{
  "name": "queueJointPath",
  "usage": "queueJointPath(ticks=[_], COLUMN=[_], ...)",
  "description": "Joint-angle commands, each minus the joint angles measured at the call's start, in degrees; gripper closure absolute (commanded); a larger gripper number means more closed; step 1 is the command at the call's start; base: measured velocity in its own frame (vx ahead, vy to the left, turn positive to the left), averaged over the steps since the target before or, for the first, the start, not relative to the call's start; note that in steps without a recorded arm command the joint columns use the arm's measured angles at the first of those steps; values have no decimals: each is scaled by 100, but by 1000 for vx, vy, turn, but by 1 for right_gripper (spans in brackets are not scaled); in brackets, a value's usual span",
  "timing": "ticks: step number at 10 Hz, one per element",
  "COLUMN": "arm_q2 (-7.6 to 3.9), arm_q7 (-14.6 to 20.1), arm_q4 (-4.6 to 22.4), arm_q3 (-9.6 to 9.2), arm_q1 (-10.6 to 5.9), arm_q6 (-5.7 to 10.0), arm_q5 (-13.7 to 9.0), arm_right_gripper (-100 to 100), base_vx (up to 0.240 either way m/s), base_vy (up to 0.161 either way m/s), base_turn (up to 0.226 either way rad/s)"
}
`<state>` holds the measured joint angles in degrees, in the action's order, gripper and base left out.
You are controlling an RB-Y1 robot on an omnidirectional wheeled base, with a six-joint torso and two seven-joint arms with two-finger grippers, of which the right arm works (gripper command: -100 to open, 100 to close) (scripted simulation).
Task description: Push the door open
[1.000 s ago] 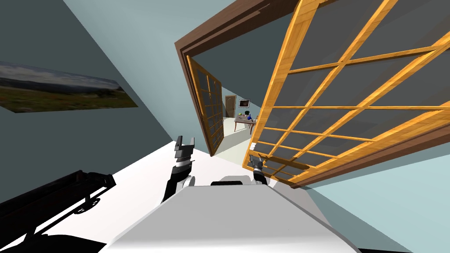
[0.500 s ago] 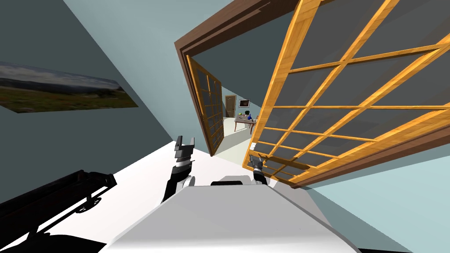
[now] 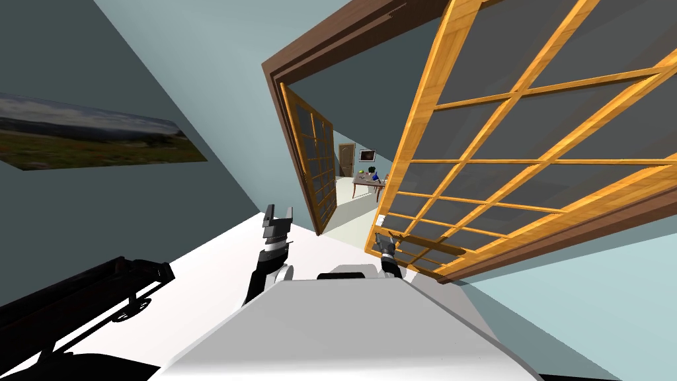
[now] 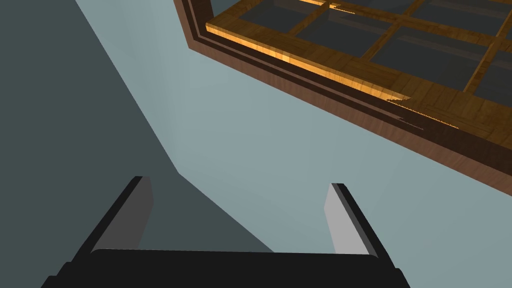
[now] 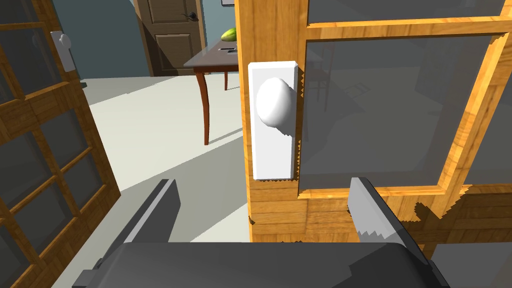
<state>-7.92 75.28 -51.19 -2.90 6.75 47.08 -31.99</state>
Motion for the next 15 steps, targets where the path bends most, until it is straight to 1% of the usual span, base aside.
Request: queueJointPath(ticks=[1, 2, 3, 5, 11, 15], arm_q2=[0, 0, -40, -44, -44, -44], arm_q7=[0, 0, 59, 65, 65, 65], arm_q4=[0, 0, 2, 2, 2, 2], arm_q3=[0, 0, -72, -79, -79, -79], arm_q1=[0, 0, -1, -1, -1, -1], arm_q6=[0, 0, -7, -8, -8, -7], arm_q5=[0, 0, 37, 41, 41, 41], arm_right_gripper=[-100, -100, -100, -100, -100, -100], base_vx=[6, -7, 15, 18, -4, 5], base_vy=[-6, 7, -15, -19, 4, -5], base_turn=[-20, 23, -49, -60, 14, -17])
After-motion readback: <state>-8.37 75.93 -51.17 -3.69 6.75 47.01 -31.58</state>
